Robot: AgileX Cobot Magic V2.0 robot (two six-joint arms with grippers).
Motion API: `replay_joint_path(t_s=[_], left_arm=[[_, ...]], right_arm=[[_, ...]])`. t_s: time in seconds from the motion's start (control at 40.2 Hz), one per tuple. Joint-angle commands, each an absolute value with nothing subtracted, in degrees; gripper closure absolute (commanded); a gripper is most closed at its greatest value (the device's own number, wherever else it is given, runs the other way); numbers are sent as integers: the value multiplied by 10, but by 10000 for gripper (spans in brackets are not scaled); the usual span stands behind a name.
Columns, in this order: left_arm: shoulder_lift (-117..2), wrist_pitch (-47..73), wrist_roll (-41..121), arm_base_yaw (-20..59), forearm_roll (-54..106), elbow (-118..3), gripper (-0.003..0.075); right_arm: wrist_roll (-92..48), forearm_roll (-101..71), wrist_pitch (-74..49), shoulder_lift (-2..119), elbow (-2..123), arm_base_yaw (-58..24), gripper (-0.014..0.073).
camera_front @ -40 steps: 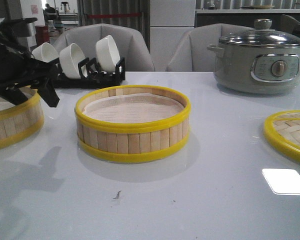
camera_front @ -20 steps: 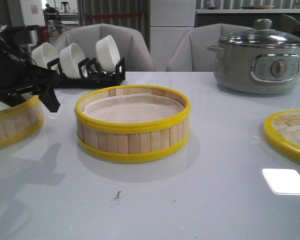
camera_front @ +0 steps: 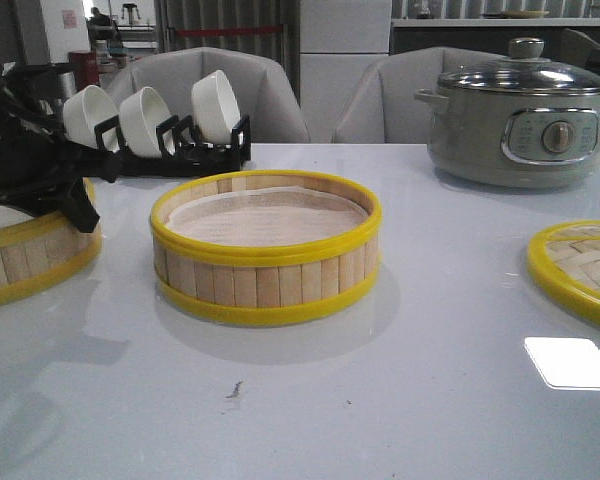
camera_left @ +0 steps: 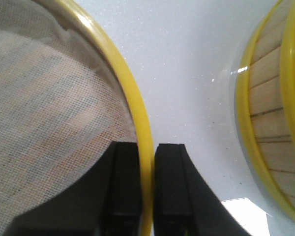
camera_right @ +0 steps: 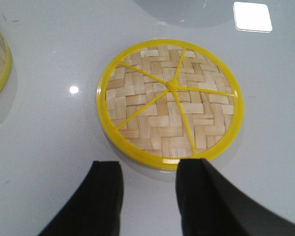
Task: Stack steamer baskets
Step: 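Lift the basket with the left gripper and carry it over the middle basket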
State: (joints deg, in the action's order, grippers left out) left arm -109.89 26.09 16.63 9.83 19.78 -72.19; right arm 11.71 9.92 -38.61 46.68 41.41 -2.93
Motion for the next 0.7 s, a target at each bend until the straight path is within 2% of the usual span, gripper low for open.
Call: replay_joint_path(t_s=[0.0, 0.398, 0.672], left_arm=[[-1069, 248, 160, 101, 208, -742, 625], [-1030, 360, 151, 107, 205, -858, 625], [-1021, 429, 129, 167, 189, -966, 625]], right_arm=[[115, 106, -352, 466, 434, -29, 222], [115, 106, -351, 466, 434, -29, 222], [115, 106, -350, 466, 434, -29, 222]])
